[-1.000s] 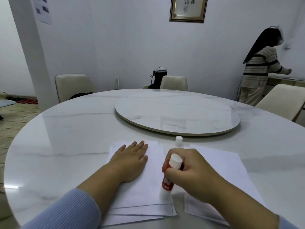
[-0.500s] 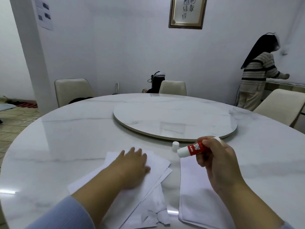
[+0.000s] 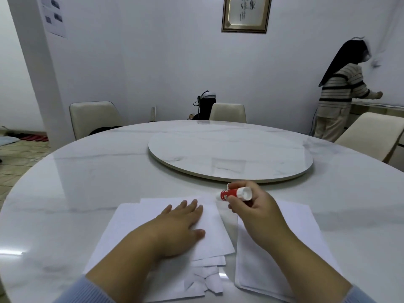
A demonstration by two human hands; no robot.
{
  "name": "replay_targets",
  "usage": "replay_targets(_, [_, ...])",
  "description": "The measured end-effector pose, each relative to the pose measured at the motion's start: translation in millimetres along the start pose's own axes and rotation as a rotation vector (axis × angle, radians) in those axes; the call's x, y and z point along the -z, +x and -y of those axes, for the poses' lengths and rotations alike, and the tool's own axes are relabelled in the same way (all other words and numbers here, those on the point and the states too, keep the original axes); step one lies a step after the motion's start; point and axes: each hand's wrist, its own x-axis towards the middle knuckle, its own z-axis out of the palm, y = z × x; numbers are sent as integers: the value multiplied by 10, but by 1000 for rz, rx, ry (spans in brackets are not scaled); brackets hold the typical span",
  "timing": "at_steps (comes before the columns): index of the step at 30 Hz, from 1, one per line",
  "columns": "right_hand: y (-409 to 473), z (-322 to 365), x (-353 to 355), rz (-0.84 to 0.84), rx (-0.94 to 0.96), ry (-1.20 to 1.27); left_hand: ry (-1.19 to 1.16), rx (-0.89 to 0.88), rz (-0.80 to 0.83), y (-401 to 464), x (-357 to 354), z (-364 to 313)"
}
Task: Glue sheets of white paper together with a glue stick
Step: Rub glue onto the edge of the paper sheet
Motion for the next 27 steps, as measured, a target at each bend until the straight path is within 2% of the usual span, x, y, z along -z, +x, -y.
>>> replay_targets(5, [123,14,-86,118,35,-201,41,-2,-21,-14,-70,4])
replay_targets(11, [257,-61,-165,233,42,-333,55,5,-24,-14,-72,2])
replay_targets(14, [206,-76,-114,235,80,-335,48,11,-14,-14,-61,-5])
replay_targets(22, [54,95,100,368,51,-217,-8,-4,-31,-9,-60,6])
replay_targets(24, [40,129,127,389,51,-105,-36,-17,-39,-14,-30,30])
replay_targets(27, [90,152,240,189,93,279,-86,-95,32,-89,87,106])
